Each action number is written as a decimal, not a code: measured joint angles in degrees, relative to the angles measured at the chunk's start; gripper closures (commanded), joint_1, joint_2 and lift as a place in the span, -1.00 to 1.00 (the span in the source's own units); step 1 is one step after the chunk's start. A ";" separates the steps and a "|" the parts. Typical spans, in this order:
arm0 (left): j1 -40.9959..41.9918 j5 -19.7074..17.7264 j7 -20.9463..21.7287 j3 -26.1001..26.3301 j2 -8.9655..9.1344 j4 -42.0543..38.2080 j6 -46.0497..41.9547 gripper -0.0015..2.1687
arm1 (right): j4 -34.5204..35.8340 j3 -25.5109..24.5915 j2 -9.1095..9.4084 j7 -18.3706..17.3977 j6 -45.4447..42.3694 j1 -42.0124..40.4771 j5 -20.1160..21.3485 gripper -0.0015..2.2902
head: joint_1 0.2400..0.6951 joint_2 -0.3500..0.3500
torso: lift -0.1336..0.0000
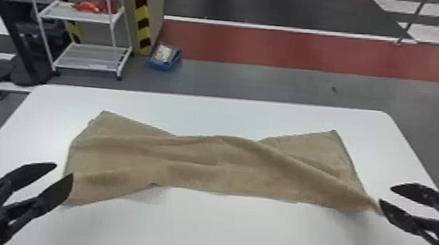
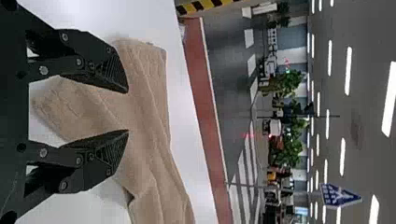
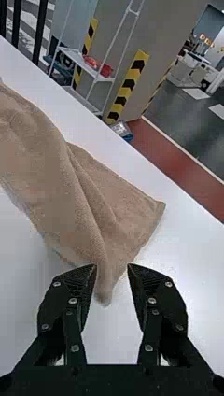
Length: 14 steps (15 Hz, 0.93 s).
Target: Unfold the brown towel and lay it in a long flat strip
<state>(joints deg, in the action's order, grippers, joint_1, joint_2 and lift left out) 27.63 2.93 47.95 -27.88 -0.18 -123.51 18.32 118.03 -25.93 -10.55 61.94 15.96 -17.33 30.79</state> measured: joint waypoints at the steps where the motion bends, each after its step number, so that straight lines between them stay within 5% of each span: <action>1: 0.20 1.20 1.18 0.69 0.00 -0.27 -0.89 -0.80 | 0.62 -0.36 0.07 0.79 -0.06 -0.44 0.54 -0.95 | 1.00 -0.22 | -0.74; 7: -1.90 8.32 7.36 1.32 0.00 0.98 -2.95 -0.80 | 3.17 0.52 -0.02 5.14 -3.44 -1.90 10.50 -0.93 | 1.00 -0.29 | -0.74; 11: -6.04 19.77 11.49 4.49 -0.28 6.22 -6.77 -0.72 | 3.85 0.18 0.29 5.11 -3.51 -2.51 11.28 -0.93 | 1.00 -0.36 | -0.74; 14: -9.60 27.07 17.17 5.65 -2.98 9.10 -7.41 -0.72 | 4.49 0.00 0.50 5.11 -3.40 -3.04 11.31 -0.93 | 1.00 -0.35 | -0.74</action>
<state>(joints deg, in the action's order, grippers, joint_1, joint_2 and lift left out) 18.03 29.99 65.12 -22.24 -3.15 -114.41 10.90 122.52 -25.94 -10.05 67.06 12.55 -20.37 42.10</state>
